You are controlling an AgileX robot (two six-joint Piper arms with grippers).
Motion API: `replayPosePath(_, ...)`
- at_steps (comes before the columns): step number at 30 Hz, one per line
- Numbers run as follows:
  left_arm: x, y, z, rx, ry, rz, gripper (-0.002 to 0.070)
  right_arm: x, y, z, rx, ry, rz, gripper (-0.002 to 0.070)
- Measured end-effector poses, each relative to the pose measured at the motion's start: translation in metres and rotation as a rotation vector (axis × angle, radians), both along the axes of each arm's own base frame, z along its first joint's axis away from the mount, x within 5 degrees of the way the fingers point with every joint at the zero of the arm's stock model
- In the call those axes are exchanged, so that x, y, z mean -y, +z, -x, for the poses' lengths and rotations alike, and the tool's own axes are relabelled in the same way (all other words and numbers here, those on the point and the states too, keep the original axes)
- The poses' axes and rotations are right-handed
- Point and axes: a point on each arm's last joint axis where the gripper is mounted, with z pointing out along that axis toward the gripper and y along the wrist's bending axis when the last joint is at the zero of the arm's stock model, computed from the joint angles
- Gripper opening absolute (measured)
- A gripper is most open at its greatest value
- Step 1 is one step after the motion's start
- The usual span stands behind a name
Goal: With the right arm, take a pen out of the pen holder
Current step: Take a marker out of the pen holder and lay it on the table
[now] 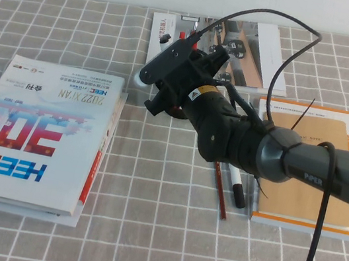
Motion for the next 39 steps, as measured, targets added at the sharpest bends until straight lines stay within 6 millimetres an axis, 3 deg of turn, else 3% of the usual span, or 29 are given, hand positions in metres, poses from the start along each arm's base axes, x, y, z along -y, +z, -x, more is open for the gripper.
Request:
replayPosePath(11,0.0,0.0,0.0,0.0,0.0,0.0,-0.0005,0.0,0.0,0.0,-0.002,-0.002,-0.003,0.0096)
replayPosePath(28,0.0,0.0,0.0,0.0,0.0,0.0,-0.0005,0.001,0.003,0.0,-0.018,-0.007,-0.014,0.0091)
replayPosePath(39,0.0,0.0,0.0,0.0,0.0,0.0,-0.0005,0.003,0.025,0.004,0.003,-0.001,-0.04,0.009)
